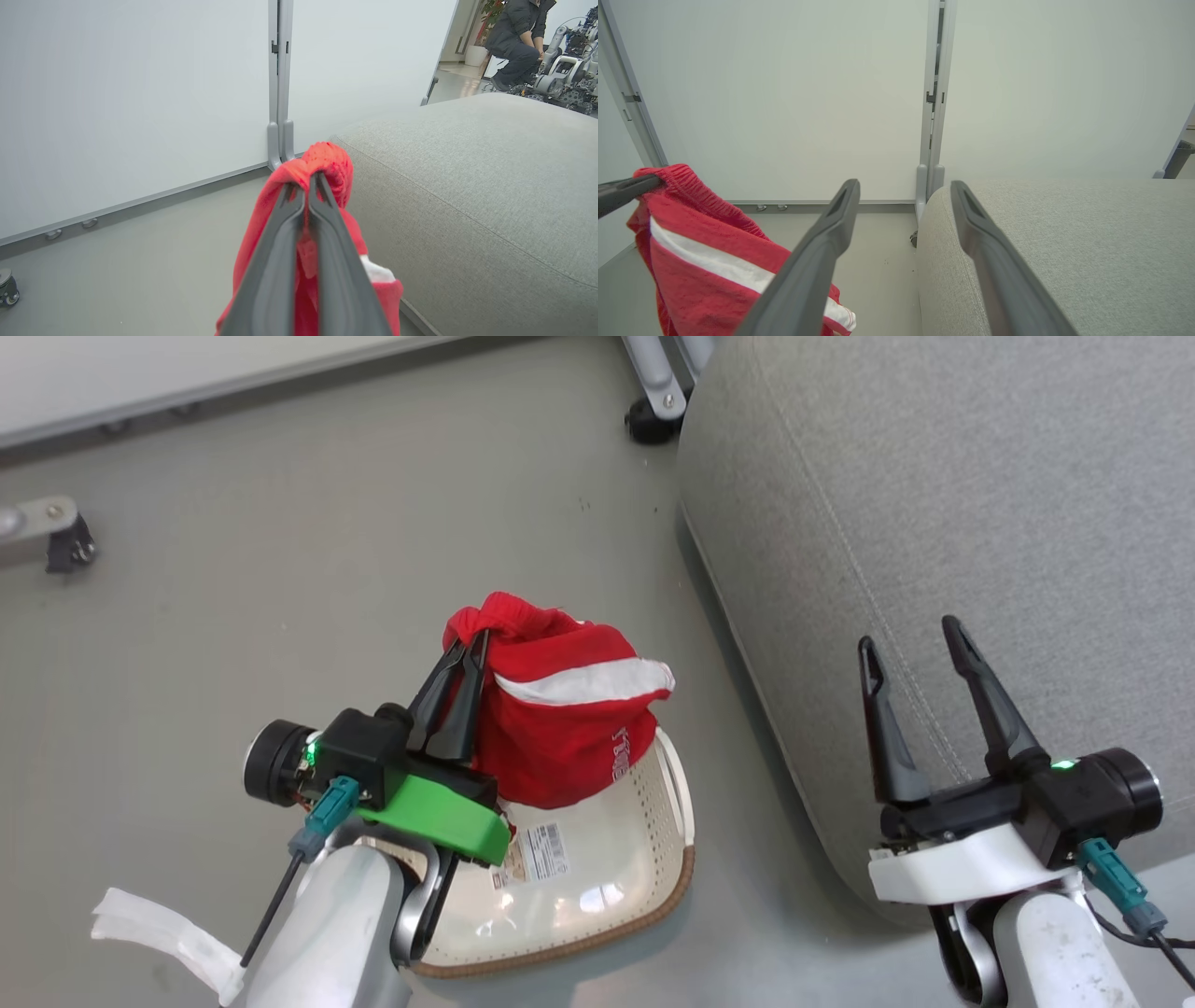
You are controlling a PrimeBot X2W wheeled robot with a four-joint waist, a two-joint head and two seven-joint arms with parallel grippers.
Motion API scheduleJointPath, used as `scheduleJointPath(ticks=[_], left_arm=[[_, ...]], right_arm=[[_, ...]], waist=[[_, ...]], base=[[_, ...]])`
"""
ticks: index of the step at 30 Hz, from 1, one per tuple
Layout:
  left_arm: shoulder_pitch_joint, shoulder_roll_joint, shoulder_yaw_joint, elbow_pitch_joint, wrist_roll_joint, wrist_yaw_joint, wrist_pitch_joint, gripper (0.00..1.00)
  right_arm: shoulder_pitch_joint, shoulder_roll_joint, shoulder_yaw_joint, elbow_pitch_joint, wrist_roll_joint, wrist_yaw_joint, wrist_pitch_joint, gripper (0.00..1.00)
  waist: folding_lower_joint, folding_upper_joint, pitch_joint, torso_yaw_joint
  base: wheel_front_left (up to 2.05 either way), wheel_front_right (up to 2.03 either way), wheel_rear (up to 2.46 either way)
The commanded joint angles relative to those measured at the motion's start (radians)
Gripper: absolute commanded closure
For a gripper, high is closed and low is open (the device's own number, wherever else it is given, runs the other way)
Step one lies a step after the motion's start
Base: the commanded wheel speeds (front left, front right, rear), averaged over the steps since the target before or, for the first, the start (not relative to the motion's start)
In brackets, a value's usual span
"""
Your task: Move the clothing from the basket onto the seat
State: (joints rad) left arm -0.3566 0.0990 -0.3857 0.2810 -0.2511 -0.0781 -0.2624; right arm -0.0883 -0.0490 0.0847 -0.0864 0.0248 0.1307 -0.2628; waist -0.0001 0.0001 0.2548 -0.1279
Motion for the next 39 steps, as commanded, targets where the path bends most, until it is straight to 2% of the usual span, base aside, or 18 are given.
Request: scheduleJointPath(ticks=[1, 7, 20, 31, 39], left_arm=[[0.014, -0.009, 0.008, -0.019, 0.008, -0.004, -0.003, 1.0], [-0.003, -0.027, 0.013, -0.059, 0.026, -0.007, -0.003, 1.0], [-0.024, -0.04, -0.018, -0.068, 0.031, -0.017, -0.003, 1.0], [-0.062, -0.044, -0.116, -0.069, 0.014, -0.037, -0.003, 1.0], [-0.083, -0.046, -0.2, -0.078, 0.004, -0.045, 0.002, 1.0]], right_arm=[[0.019, -0.002, 0.008, 0.006, -0.007, 0.0, -0.003, 0.0], [0.049, -0.002, 0.042, 0.016, -0.004, 0.0, -0.003, 0.0], [0.076, -0.002, 0.102, 0.042, 0.007, 0.0, -0.003, 0.0], [0.005, -0.002, 0.197, 0.069, -0.015, 0.0, -0.003, 0.0], [-0.09, -0.002, 0.286, 0.184, -0.017, 0.0, -0.003, 0.0]], waist=[[0.0001, -0.0001, -0.085, 0.008], [0.0001, -0.0001, -0.14, -0.004], [0.0001, -0.0001, -0.168, -0.022], [0.0001, -0.0001, -0.172, -0.011], [0.0001, -0.0001, -0.173, 0.003]], base=[[0.0, 0.0, 0.0], [0.0, 0.0, 0.0], [0.0, 0.0, 0.0], [0.0, 0.0, 0.0], [0.0, 0.0, 0.0]])
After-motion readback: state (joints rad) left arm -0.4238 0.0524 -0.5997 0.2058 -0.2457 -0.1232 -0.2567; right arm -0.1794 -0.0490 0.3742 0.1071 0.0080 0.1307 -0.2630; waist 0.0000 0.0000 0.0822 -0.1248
